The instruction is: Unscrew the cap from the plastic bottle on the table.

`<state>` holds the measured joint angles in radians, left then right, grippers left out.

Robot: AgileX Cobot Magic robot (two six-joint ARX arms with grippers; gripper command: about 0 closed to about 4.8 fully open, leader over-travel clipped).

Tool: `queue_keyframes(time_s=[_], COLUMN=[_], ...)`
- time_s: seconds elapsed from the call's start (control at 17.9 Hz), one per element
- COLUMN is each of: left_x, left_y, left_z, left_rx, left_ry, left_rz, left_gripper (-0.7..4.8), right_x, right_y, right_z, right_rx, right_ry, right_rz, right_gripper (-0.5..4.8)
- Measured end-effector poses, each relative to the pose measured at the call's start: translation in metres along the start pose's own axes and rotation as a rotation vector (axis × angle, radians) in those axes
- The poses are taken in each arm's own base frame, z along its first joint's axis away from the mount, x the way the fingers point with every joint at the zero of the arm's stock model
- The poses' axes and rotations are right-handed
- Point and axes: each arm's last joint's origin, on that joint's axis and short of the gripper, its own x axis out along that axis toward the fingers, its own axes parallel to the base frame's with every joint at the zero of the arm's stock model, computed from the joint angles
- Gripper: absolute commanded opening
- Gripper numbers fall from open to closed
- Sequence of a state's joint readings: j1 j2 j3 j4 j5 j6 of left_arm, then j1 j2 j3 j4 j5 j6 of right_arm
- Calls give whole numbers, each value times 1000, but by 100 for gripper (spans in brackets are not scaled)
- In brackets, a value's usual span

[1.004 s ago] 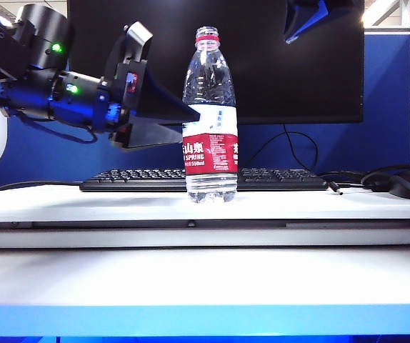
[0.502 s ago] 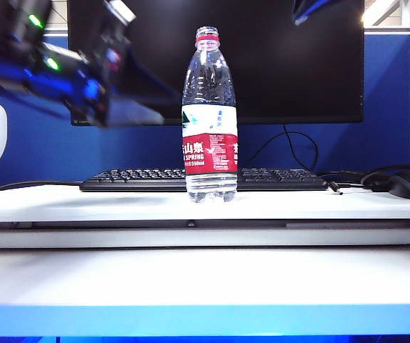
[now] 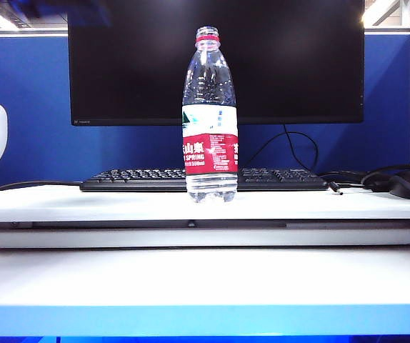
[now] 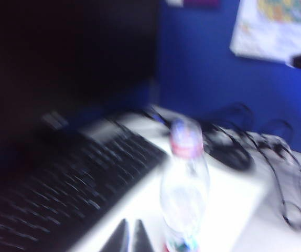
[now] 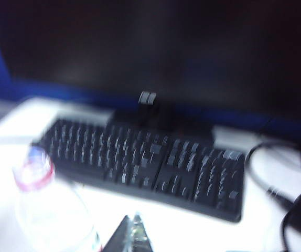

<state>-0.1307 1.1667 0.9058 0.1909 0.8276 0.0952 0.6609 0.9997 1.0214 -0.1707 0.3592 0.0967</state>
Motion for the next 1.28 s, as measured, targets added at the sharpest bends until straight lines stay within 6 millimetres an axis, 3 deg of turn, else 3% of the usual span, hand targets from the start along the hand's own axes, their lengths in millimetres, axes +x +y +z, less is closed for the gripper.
queue_keyframes(time_s=[0.17,0.33,0.39,0.5,0.67,0.78,0.95,1.17,1.28], left_x=[-53,-108,-134,-164,-187,-197,-199,-179,-162], left_y=[-36,-95,-124,-160,-188,-201,-206,-186,-167], left_z=[46,74,82,84,70,61,23,-6,-30], left_rx=[67,146,172,197,104,91,-32,-162,-184], left_ry=[-122,-259,-346,-449,-462,-457,-379,-265,-242], left_rz=[192,303,311,332,329,331,357,344,367], left_gripper=[-6,-6,-6,-6,-6,-6,-6,-6,-6], right_x=[-37,-91,-115,-135,-147,-151,-157,-153,-149], right_y=[-12,-30,-37,-46,-49,-50,-51,-50,-51], right_z=[17,29,26,13,-10,-21,-36,-62,-76], right_rx=[40,84,97,101,81,72,53,32,-11], right_ry=[-106,-237,-294,-325,-312,-308,-273,-186,-168], right_rz=[11,81,137,172,278,333,411,460,428], right_gripper=[-2,-1,-1,-1,-1,-1,-1,-1,-1])
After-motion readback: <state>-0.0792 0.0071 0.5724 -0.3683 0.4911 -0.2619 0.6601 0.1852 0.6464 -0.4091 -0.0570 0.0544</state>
